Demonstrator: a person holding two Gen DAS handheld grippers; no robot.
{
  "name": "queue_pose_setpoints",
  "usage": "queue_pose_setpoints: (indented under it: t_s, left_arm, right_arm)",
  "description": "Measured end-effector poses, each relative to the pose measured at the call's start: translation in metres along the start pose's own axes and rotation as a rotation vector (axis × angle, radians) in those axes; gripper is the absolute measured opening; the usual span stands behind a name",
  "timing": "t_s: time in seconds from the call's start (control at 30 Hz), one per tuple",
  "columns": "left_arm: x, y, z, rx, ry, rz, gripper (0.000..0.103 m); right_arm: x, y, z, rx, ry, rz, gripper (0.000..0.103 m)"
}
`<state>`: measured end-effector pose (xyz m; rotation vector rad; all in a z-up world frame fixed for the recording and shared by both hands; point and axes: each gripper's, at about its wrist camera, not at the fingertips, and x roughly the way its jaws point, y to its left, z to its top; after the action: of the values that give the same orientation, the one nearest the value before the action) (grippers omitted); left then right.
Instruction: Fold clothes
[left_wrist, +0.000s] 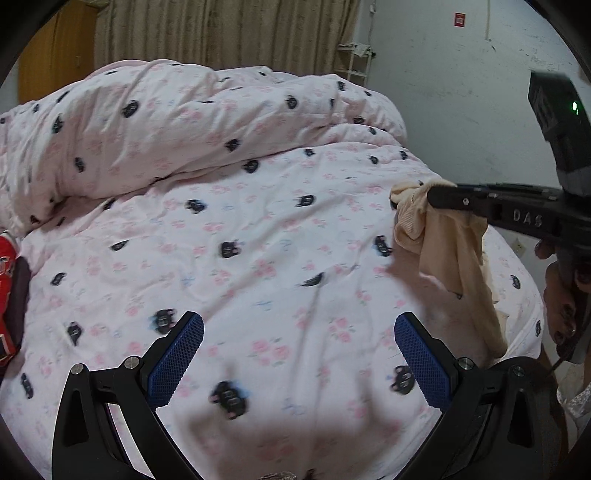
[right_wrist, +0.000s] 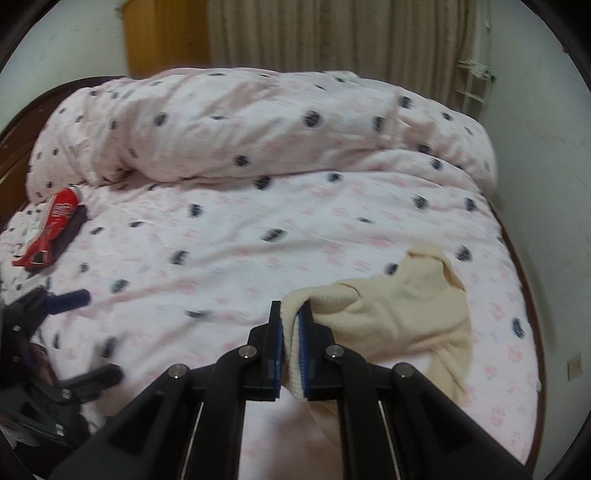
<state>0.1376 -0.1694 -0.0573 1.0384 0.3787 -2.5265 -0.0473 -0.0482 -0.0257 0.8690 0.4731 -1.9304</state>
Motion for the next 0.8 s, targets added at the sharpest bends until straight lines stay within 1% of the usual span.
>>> queue_pose_setpoints:
  t_s: [0.27,0.47,0.53,0.63,0.73,0.8]
  left_arm:
    - [-0.025,0.057,-0.025,-0.057,-0.007,0.088,0.103]
    - [-0.04,0.094,-0.044,-0.091,-0.01,0.159,0.102]
    - [-0.045,0.107,-0.049,-0.116,-0.012,0.184,0.103]
    - [-0.05,0.123,-0.055,-0.153,-0.015,0.201,0.103]
    - [-0.053,0.132,-0.061,-0.176,-0.015,0.211,0.103]
    - [-0.053,0.134,-0.064,-0.18,-0.012,0.22,0.103]
  right_arm:
    - [-0.001,0.091,0.037,-0.108,-0.023,0.196,0.008]
    - [-0.006,0.153,0.048,-0.172,-0.024,0.323,0.008]
    - [-0.006,0.168,0.044,-0.193,-0.01,0.354,0.008]
    - [-0.002,0.189,0.033,-0.225,0.026,0.397,0.008]
    - [0.005,0.204,0.017,-0.257,0.062,0.399,0.008]
    - [0.011,0.206,0.004,-0.259,0.098,0.412,0.008]
